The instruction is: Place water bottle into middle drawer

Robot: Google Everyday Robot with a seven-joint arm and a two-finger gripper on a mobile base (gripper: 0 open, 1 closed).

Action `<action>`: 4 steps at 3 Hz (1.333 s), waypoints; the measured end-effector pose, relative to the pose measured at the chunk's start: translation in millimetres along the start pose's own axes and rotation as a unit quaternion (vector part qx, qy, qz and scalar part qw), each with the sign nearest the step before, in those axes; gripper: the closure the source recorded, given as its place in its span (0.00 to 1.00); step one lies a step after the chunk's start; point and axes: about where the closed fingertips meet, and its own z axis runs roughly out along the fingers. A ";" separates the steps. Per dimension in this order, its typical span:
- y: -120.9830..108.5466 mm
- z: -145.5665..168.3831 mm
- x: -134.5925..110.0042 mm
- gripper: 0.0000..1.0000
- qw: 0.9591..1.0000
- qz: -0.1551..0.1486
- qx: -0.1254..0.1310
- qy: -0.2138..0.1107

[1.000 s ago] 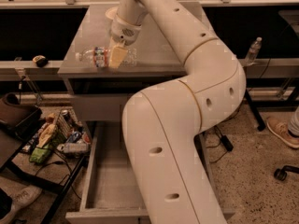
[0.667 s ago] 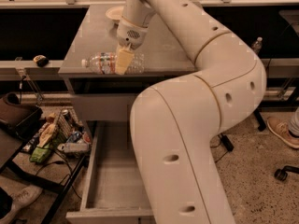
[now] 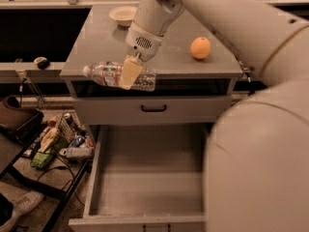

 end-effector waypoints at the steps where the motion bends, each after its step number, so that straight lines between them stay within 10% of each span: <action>1: 36.1 11.4 -10.6 1.00 0.998 0.042 0.030 -0.034; 3: 45.8 212.0 28.2 1.00 0.986 0.164 -0.018 0.003; 4: 44.9 318.6 82.3 1.00 0.973 0.218 -0.057 0.054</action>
Offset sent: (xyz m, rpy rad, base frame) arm -0.1507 0.0761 -0.3508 -0.1554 0.3677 -0.3368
